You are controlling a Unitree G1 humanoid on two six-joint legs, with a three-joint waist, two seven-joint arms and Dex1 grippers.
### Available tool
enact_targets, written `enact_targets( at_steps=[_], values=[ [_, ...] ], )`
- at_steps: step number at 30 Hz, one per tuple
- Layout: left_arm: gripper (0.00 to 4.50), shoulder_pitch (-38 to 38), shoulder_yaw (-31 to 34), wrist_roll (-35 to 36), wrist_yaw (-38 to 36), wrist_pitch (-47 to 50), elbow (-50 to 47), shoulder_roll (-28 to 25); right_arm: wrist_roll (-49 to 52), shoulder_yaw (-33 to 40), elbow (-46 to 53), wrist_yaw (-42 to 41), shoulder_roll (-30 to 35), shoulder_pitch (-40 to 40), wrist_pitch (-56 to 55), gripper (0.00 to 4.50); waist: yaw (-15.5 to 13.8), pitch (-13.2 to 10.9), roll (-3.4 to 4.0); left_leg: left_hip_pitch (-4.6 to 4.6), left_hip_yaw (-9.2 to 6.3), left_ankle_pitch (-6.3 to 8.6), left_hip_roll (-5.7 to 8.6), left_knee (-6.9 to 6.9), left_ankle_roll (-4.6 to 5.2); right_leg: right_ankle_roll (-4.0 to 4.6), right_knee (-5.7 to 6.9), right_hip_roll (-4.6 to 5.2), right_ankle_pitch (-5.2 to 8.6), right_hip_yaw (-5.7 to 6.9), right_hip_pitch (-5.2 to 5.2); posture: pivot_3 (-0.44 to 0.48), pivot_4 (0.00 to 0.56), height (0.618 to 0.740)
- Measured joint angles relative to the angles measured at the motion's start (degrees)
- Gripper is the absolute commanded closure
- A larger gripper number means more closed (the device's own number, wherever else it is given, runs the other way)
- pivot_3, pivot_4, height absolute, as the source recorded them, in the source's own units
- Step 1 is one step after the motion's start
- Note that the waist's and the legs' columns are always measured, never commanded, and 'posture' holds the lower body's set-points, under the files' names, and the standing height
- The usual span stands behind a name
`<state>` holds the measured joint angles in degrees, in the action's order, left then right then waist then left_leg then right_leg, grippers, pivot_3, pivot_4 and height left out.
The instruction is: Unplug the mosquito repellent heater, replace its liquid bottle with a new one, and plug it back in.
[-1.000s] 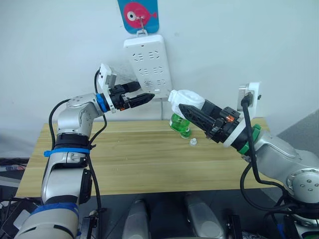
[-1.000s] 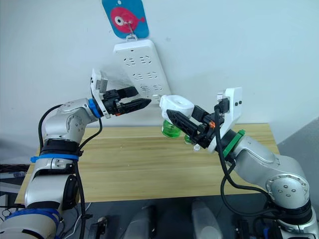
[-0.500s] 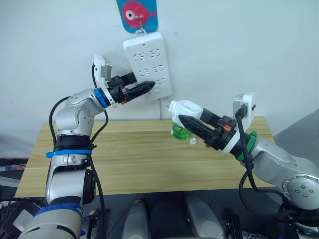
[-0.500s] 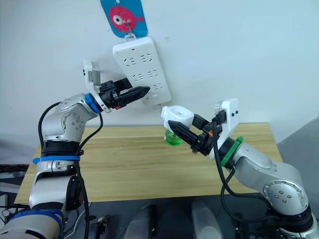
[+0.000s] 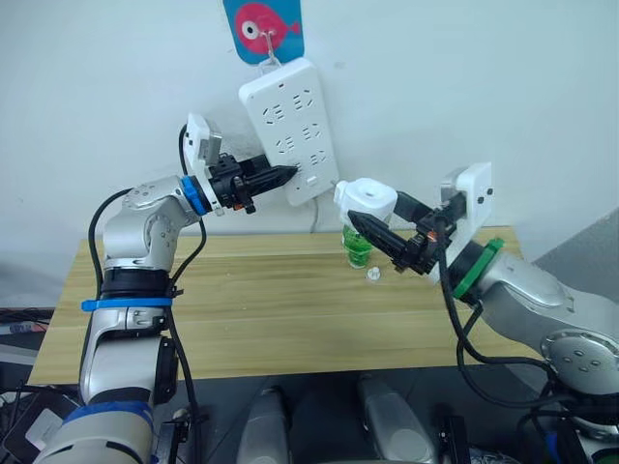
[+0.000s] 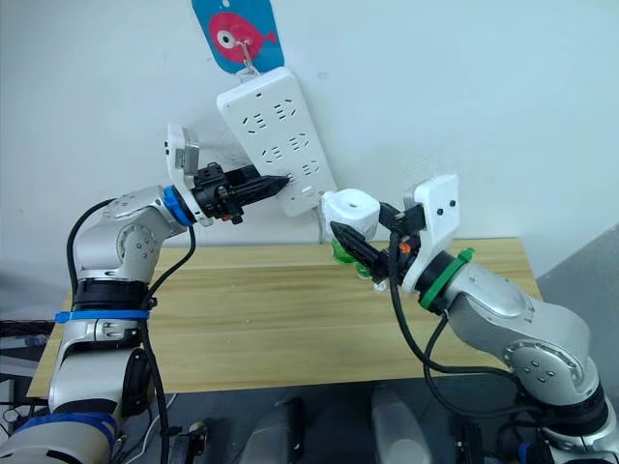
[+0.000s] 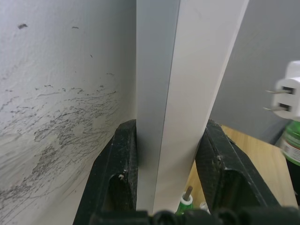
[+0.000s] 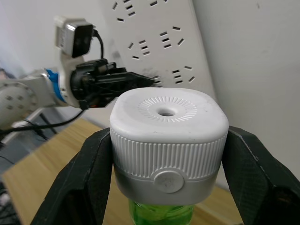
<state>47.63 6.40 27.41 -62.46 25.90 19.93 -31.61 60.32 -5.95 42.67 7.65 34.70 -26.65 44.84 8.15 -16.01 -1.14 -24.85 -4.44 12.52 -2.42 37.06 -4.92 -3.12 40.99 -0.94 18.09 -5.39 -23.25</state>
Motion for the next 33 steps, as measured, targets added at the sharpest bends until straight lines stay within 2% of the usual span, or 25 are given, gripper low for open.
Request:
enact_targets(
  at_steps=[8,19,33],
  values=[
    [3.10,0.0,-0.5,-0.4,0.7,5.3,-3.9,-2.8,-14.3,-7.5,-2.4,0.1,-5.8,-8.5,2.8,1.51,0.1,0.0,0.00,0.00,-0.01,-0.01,-0.01,0.00,-0.01,0.01,0.03,0.01,0.00,0.01,-0.03,-0.191,0.222,0.729],
    [3.11,-0.1,-0.5,-0.2,1.2,8.0,-5.7,-3.2,-27.3,-10.1,-7.1,-2.8,-13.2,-8.6,3.2,1.51,0.0,0.0,0.00,0.00,-0.01,-0.01,-0.02,0.00,-0.02,0.02,0.04,0.02,-0.01,0.04,-0.03,-0.180,0.221,0.729],
    [3.11,-0.3,-0.4,-0.2,1.8,8.6,-6.4,-3.2,-34.7,-9.9,-7.7,-6.5,-18.2,-8.1,5.2,1.51,0.0,0.0,-0.01,0.00,-0.02,-0.01,-0.02,0.01,-0.02,0.04,0.08,0.03,-0.02,0.05,-0.03,-0.178,0.227,0.729]
  ],
)
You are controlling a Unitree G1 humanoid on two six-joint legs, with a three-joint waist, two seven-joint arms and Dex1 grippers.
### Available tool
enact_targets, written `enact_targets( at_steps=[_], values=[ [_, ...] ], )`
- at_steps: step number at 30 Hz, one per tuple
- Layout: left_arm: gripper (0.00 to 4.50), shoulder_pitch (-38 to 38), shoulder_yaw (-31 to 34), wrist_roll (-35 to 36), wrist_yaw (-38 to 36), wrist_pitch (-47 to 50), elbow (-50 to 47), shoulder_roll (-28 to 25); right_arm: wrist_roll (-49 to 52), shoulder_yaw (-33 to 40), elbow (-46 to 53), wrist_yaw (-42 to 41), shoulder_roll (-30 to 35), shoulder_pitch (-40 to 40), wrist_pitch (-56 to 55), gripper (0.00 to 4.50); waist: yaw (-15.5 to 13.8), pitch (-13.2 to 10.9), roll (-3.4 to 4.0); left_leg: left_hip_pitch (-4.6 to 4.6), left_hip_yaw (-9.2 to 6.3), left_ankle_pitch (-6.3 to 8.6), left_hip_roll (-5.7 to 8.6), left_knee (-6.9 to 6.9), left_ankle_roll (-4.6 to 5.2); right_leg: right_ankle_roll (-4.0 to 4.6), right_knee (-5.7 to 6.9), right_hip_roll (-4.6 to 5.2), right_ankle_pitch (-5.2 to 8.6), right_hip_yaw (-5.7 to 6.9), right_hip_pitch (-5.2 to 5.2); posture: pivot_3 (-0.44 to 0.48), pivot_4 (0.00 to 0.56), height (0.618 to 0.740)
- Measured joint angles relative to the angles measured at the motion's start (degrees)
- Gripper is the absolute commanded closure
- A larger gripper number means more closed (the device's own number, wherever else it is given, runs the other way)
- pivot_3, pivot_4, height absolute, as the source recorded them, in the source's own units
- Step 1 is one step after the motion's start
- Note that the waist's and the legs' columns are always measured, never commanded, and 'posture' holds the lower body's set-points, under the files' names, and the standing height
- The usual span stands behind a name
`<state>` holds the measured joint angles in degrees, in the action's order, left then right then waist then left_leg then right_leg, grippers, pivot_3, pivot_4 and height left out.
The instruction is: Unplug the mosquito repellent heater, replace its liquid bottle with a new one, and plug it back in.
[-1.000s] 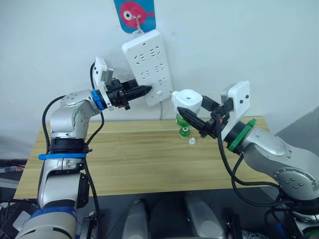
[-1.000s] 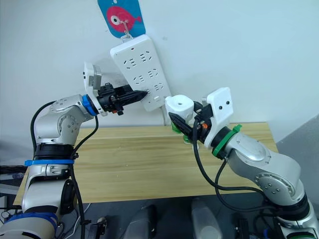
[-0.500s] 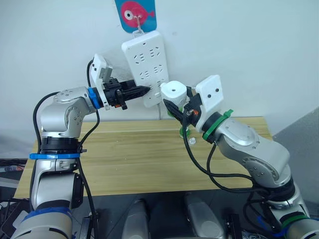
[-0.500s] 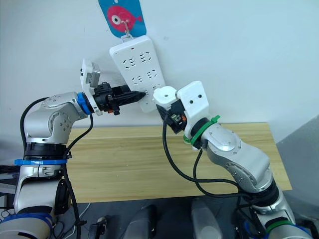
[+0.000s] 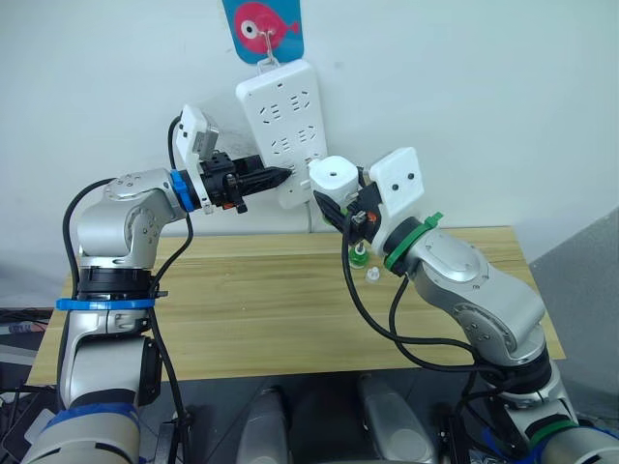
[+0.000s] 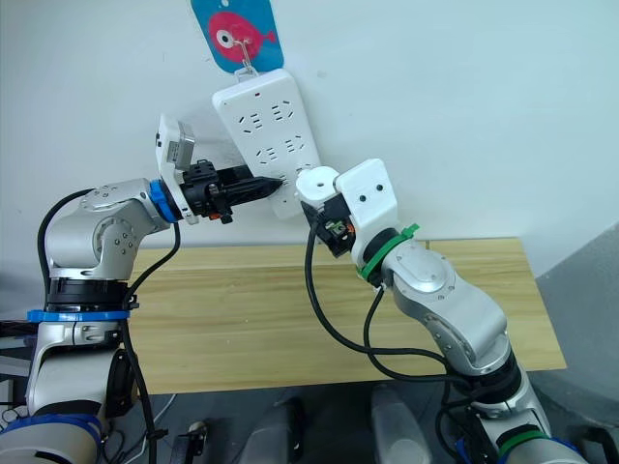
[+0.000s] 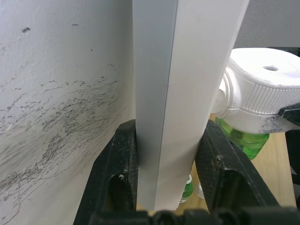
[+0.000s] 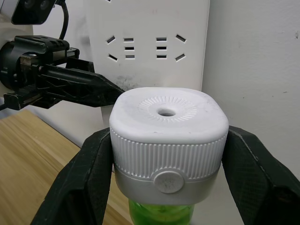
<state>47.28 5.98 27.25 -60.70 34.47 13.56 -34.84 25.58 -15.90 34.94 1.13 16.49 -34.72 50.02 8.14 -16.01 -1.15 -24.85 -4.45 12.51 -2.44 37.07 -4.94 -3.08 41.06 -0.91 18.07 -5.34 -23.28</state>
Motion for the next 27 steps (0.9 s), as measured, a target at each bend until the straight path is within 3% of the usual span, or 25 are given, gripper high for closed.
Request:
enact_targets(
  at_steps=[19,27],
  values=[
    [3.12,-1.7,1.2,0.5,0.6,1.1,-2.0,-1.0,-5.8,1.0,-5.8,-1.7,-9.9,-2.1,0.7,1.51,0.5,0.0,-0.01,0.07,0.01,-0.02,-0.04,0.00,-0.03,0.06,0.07,-0.02,-0.04,0.00,0.00,-0.176,0.220,0.729],
    [3.12,-2.9,1.9,0.4,1.3,1.7,-2.8,-1.6,-6.9,1.2,-10.2,-5.7,-10.5,-3.4,-1.3,1.51,1.4,0.1,-0.01,0.11,0.01,-0.05,-0.08,0.00,-0.05,0.11,0.15,-0.04,-0.07,0.01,0.00,-0.172,0.218,0.729]
  ],
)
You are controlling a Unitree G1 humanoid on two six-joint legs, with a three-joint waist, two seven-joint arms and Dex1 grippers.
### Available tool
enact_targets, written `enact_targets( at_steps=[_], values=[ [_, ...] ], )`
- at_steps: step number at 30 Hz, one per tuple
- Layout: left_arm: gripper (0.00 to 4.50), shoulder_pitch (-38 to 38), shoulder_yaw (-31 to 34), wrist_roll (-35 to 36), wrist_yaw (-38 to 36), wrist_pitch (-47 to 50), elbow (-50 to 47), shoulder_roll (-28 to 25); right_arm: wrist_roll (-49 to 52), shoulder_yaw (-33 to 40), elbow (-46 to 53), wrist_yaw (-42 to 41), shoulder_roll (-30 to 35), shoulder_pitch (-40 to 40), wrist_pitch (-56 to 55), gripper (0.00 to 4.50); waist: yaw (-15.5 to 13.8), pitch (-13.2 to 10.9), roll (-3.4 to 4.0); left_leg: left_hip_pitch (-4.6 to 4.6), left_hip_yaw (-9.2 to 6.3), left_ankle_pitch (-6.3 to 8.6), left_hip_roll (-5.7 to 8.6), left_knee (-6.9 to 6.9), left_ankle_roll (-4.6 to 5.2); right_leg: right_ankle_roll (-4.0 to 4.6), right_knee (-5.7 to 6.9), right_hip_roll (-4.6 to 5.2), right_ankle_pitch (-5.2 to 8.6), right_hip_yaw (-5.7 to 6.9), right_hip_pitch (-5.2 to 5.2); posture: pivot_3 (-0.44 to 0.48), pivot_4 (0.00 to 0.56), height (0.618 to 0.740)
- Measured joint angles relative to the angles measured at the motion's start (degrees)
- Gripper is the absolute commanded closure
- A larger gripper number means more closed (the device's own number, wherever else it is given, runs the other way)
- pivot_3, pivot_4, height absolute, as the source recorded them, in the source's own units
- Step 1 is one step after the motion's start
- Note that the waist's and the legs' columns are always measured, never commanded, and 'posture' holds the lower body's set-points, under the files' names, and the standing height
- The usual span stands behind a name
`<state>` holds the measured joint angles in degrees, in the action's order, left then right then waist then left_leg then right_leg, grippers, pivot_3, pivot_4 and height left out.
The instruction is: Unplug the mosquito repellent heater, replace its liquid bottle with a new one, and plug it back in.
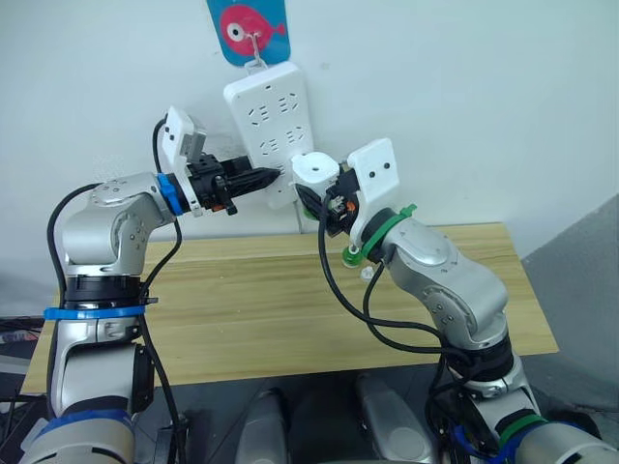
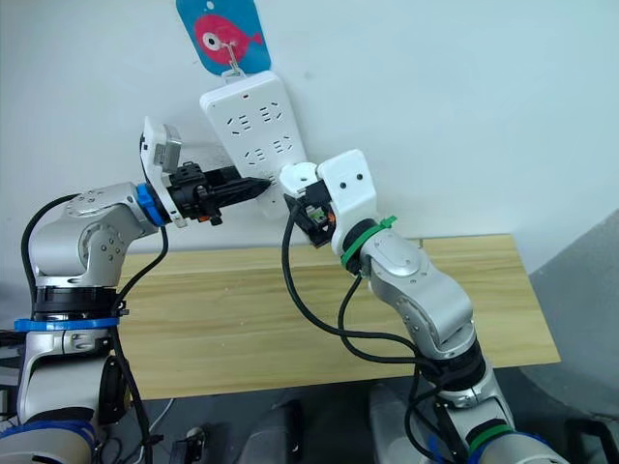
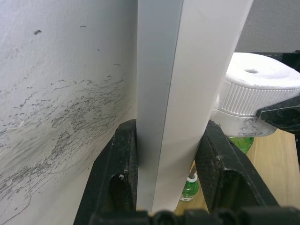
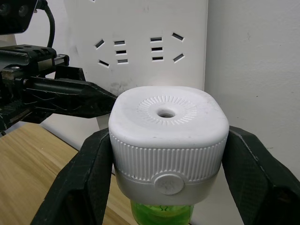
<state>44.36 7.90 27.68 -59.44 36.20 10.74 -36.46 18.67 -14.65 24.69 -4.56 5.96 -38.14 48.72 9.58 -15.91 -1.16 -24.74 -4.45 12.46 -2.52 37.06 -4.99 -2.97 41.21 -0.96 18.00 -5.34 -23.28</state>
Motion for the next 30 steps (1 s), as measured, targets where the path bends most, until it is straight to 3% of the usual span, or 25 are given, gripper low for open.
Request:
enact_targets(
  at_steps=[5,6,9,18,23,27,28,30],
  values=[
    [3.12,-0.3,0.2,-0.6,0.2,-0.8,0.0,-0.1,-1.1,0.0,-0.9,-1.6,0.0,-0.6,-0.5,1.51,0.1,0.0,0.00,0.02,0.00,-0.01,-0.01,0.00,0.00,0.02,0.02,-0.01,-0.01,0.00,0.00,-0.165,0.214,0.729],
    [3.12,-0.2,0.2,-0.9,0.2,-1.4,0.0,0.0,-1.3,0.0,-0.9,-1.8,0.0,-0.6,-0.4,0.80,0.1,0.1,0.01,0.02,0.00,-0.01,0.00,0.00,0.00,0.02,0.02,-0.01,-0.01,0.00,0.00,-0.165,0.214,0.729],
    [3.16,-0.2,-0.7,-0.2,-0.4,-2.6,0.0,1.4,-1.8,0.0,-1.4,-1.9,0.6,-0.5,0.6,0.00,-0.2,0.1,0.01,-0.03,-0.03,-0.01,0.02,-0.04,0.00,0.02,-0.06,0.01,-0.01,0.05,0.00,-0.165,0.213,0.729],
    [3.16,0.4,-1.1,-1.9,0.3,-7.4,3.2,1.5,1.0,2.4,11.0,-6.6,7.2,7.5,6.6,0.00,-0.7,0.2,-0.04,-0.04,-0.01,-0.02,0.07,-0.03,0.01,0.02,-0.08,0.05,-0.01,0.04,0.00,-0.161,0.219,0.729],
    [1.59,2.3,0.1,-2.5,4.9,-8.0,7.9,1.9,2.6,2.4,13.5,-7.8,7.9,8.3,8.3,0.00,-0.7,0.2,-0.05,0.00,-0.04,-0.08,0.04,-0.06,0.09,0.06,-0.03,-0.01,-0.04,0.06,0.01,-0.157,0.222,0.729],
    [0.43,2.0,-0.7,-2.5,3.7,-9.6,7.9,1.8,3.0,2.5,13.5,-8.1,7.9,8.0,8.5,0.00,-1.1,0.2,-0.05,-0.04,-0.05,-0.09,0.04,-0.08,0.07,0.07,-0.09,0.02,-0.04,0.11,0.00,-0.154,0.222,0.729],
    [0.22,1.9,-1.0,-2.5,3.5,-10.1,7.9,1.7,3.0,2.5,13.6,-8.3,8.0,8.0,8.5,0.00,-1.1,0.2,-0.05,-0.03,-0.04,-0.10,0.04,-0.06,0.07,0.07,-0.07,0.02,-0.05,0.09,0.00,-0.151,0.222,0.729],
    [0.22,0.9,-1.1,-2.6,3.3,-10.9,7.6,0.3,3.5,2.5,14.1,-9.3,8.8,8.0,8.5,0.00,-0.9,0.2,-0.05,0.04,0.00,-0.13,-0.03,-0.06,0.04,0.13,-0.03,-0.02,-0.08,0.03,0.00,-0.144,0.222,0.729]
  ],
)
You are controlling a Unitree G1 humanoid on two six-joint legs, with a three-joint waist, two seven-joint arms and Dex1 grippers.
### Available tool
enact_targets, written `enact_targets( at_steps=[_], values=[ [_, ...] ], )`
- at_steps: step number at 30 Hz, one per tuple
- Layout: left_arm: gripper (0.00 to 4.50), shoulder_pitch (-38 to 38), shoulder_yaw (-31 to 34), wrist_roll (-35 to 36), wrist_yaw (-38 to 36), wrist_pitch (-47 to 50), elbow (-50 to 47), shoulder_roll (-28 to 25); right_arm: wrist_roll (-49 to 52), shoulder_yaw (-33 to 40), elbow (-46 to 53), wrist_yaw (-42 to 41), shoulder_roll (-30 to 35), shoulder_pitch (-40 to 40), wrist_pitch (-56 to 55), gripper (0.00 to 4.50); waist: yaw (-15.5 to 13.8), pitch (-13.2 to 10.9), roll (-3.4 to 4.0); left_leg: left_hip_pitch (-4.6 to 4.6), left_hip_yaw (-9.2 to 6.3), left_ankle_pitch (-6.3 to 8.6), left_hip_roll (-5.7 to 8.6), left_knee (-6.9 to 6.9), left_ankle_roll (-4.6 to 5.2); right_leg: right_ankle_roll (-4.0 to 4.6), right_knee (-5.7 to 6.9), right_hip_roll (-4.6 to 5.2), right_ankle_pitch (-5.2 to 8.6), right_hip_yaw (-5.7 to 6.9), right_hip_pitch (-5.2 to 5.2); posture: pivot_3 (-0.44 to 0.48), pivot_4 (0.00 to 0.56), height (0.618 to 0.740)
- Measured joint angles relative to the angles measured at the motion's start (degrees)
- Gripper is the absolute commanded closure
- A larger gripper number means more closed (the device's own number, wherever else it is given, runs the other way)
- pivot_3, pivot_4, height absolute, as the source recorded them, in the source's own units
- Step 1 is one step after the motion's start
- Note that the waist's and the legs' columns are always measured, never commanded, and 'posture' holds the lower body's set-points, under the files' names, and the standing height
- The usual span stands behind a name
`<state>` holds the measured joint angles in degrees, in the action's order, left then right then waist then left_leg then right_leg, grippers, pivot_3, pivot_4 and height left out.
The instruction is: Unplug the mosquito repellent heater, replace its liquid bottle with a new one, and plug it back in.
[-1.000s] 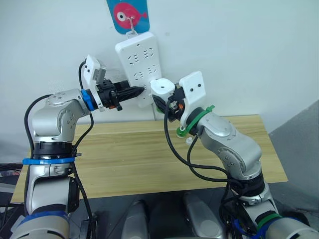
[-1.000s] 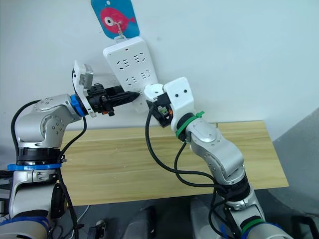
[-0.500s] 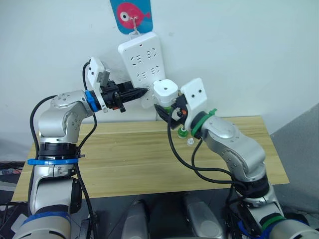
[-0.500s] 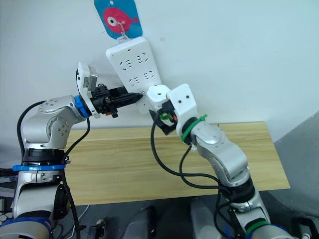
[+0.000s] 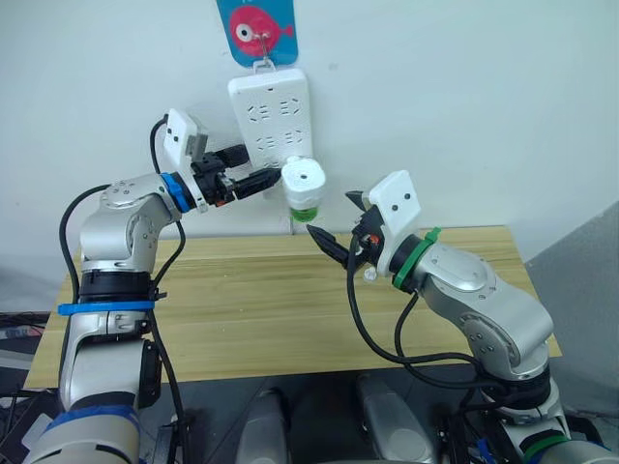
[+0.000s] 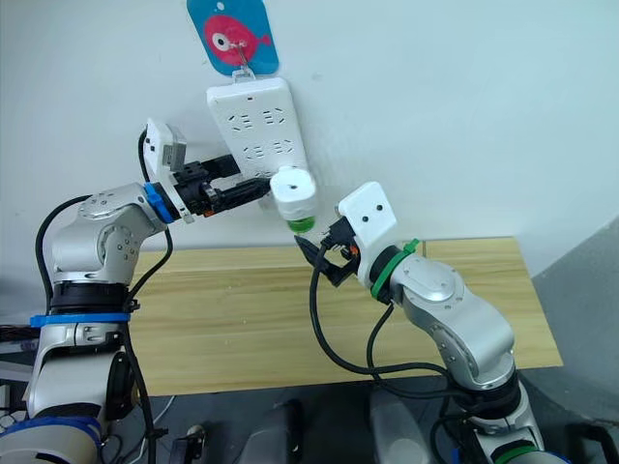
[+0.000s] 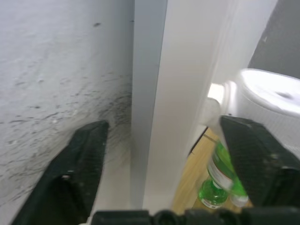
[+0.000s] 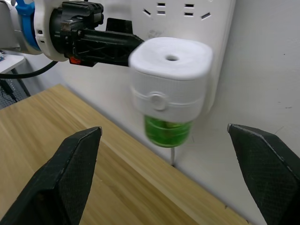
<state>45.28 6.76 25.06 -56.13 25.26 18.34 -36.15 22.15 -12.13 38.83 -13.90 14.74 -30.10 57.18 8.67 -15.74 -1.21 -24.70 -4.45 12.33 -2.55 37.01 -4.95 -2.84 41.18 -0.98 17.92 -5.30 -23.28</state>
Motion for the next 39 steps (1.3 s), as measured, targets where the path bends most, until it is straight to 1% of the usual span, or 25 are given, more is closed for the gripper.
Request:
enact_targets(
  at_steps=[3,6,7,9,11,13,15,19,20,23,28,39],
  values=[
    [0.22,-3.5,1.4,-1.1,-0.1,-1.0,-0.8,-5.4,0.7,0.1,0.9,-1.8,1.7,0.3,0.0,0.00,0.7,0.0,0.00,0.08,-0.02,0.00,-0.11,-0.13,0.01,0.05,0.01,-0.06,0.01,0.00,-0.01,-0.132,0.221,0.729],
    [0.22,-11.5,3.4,-1.5,-1.7,-2.0,-5.6,-10.7,1.2,0.1,1.2,-4.1,3.9,0.5,-1.2,0.00,0.6,0.0,0.00,0.02,-0.04,0.01,-0.11,-0.29,0.01,0.16,-0.09,-0.02,0.08,0.07,-0.06,-0.119,0.220,0.729],
    [0.18,-13.6,3.6,-1.3,-2.8,-1.9,-7.3,-11.7,1.2,0.1,1.3,-4.7,4.4,0.5,-1.9,0.17,0.4,0.0,0.00,-0.03,-0.05,0.01,-0.12,-0.30,0.00,0.16,-0.16,0.04,0.08,0.08,-0.08,-0.100,0.219,0.729],
    [0.16,-22.2,4.6,1.8,-8.2,0.3,-15.1,-15.5,1.2,0.0,1.2,-7.0,5.9,0.9,-4.7,0.57,0.1,0.0,-0.02,-0.11,-0.01,0.02,-0.13,-0.37,-0.02,0.16,-0.23,0.08,0.08,0.07,-0.15,-0.086,0.218,0.729],
    [0.16,-29.2,5.6,5.6,-12.7,2.9,-23.0,-17.9,1.6,0.0,0.8,-9.4,6.8,1.5,-7.2,1.26,-0.7,0.0,-0.03,-0.13,0.04,0.02,-0.14,-0.38,-0.02,0.16,-0.26,0.14,0.10,0.02,-0.19,-0.076,0.216,0.729],
    [0.16,-32.9,6.9,9.1,-14.3,4.9,-29.6,-18.3,1.9,-0.4,0.1,-11.4,7.0,1.5,-9.0,1.96,-1.9,0.0,-0.04,-0.13,0.00,0.01,-0.11,-0.27,-0.02,0.15,-0.20,0.14,0.10,0.09,-0.15,-0.065,0.215,0.729],
    [0.16,-35.0,8.1,12.2,-13.7,6.7,-35.7,-18.1,2.0,-0.8,-0.5,-12.8,6.7,1.4,-10.7,2.72,-3.0,0.0,-0.06,-0.10,-0.04,0.01,-0.04,-0.10,-0.02,0.15,-0.17,0.08,0.10,0.14,-0.03,-0.065,0.215,0.729],
    [0.16,-36.8,10.7,15.8,-8.0,8.9,-43.5,-15.4,1.2,-3.2,-4.1,-14.2,5.0,-0.1,-13.4,4.24,-3.9,0.1,-0.20,-0.05,-0.01,0.01,0.00,-0.05,-0.02,0.14,-0.18,0.05,0.09,0.10,0.01,-0.048,0.211,0.729],
    [0.16,-37.0,10.9,16.4,-6.7,9.3,-44.7,-15.0,0.5,-3.7,-5.6,-14.3,4.5,-0.9,-14.2,4.49,-3.9,0.1,-0.20,-0.05,-0.02,0.01,0.00,-0.06,-0.02,0.14,-0.17,0.05,0.09,0.12,0.01,-0.048,0.211,0.729],
    [0.16,-38.2,11.3,16.6,-4.1,9.5,-47.0,-14.9,-2.1,-4.9,-9.9,-14.0,3.4,-2.9,-16.6,4.49,-3.9,0.1,-0.23,-0.06,-0.06,0.01,-0.03,-0.13,-0.02,0.15,-0.15,0.05,0.09,0.19,-0.01,-0.041,0.210,0.729],
    [0.16,-38.2,11.5,17.0,-1.2,9.7,-47.4,-14.9,-5.4,-5.5,-14.7,-12.5,0.9,-3.9,-17.8,4.49,-3.9,0.1,-0.23,-0.06,-0.08,0.01,-0.03,-0.14,-0.03,0.16,-0.15,0.05,0.09,0.20,-0.03,-0.032,0.206,0.729],
    [0.16,-37.3,11.3,17.8,1.7,10.4,-47.6,-14.9,-9.2,-5.4,-16.8,-9.8,-1.4,-4.2,-17.9,4.49,-3.9,0.1,-0.23,-0.06,-0.08,0.01,-0.02,-0.12,-0.03,0.16,-0.12,0.05,0.09,0.21,-0.03,-0.039,0.201,0.729]
  ],
)
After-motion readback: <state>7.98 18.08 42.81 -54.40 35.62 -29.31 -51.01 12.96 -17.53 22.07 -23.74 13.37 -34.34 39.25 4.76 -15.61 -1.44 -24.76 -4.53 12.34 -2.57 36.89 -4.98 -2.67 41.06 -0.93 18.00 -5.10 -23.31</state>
